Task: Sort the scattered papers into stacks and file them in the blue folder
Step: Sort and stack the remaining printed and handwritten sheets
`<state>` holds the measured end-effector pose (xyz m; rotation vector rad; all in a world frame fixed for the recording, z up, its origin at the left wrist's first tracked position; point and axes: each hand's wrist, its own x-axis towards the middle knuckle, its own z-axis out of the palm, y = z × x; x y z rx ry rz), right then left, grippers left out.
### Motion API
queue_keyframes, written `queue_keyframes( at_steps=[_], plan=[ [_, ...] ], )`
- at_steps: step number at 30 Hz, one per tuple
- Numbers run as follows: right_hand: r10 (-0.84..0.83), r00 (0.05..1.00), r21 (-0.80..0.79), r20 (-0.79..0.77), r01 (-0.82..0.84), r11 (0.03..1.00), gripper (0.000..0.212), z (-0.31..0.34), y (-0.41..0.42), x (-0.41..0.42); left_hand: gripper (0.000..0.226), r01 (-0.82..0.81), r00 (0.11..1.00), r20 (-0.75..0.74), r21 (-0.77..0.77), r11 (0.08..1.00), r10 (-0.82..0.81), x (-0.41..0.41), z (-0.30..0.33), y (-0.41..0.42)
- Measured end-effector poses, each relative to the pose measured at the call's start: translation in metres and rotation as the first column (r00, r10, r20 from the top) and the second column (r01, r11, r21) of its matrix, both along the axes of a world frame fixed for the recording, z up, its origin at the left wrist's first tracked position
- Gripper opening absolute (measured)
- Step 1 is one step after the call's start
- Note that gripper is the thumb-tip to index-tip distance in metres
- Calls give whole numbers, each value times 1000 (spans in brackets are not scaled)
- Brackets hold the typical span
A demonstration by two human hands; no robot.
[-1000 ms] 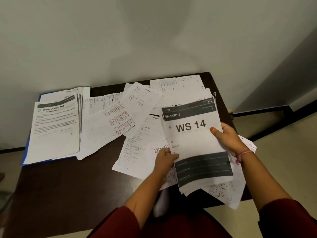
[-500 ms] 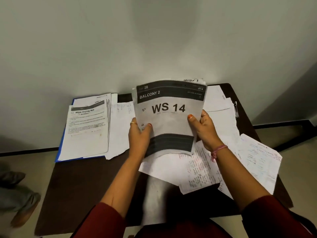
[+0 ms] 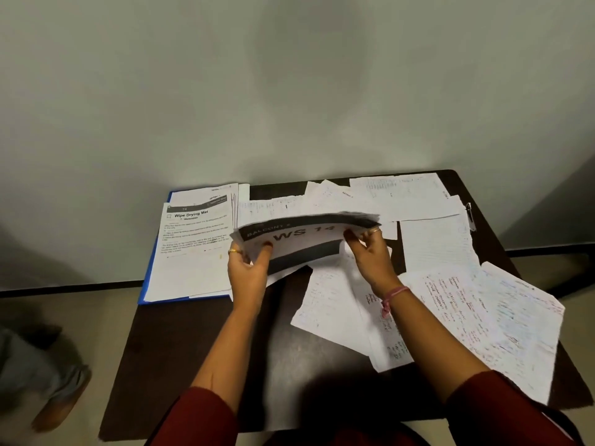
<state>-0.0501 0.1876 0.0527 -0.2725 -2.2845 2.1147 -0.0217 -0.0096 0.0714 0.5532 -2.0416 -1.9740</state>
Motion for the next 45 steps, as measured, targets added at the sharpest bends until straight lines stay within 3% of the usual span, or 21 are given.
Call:
queue_keyframes(
  at_steps=[5, 13, 19, 24, 30, 34, 39, 45],
  plan=[
    [13, 999, 66, -41, -10, 998, 44, 3, -11, -4, 32, 21, 1000, 1, 29, 999, -21, -8, -3, -5],
    [-25, 998, 133, -55, 32, 991, 30, 15, -17, -12, 36, 34, 999, -9, 58, 998, -34, -17, 2, -6],
    [-65, 995, 73, -75, 71, 995, 26, 21, -16, -6, 35, 24, 996, -81, 24, 999, -22, -10, 11, -12],
    [-13, 1000, 131, -16, 15, 991, 33, -1, -16, 2, 46, 9, 1000, -10, 11, 1000, -9, 2, -8, -18],
    [13, 998, 140, 55, -21, 990, 38, -11, -22, 4, 34, 22, 999, 44, 32, 999, -24, 2, -22, -23],
    [22, 997, 140, 78, -33, 990, 31, -14, -23, 2, 37, 31, 996, 79, 46, 998, -34, 1, -28, -22],
    [51, 996, 144, 73, -61, 988, 34, -14, -24, 3, 25, 21, 998, 61, 78, 997, -26, 1, -34, -35],
    [37, 997, 97, 65, -43, 994, 19, -15, -22, 3, 31, 79, 994, 74, 29, 996, -81, -1, -33, -44]
  ],
)
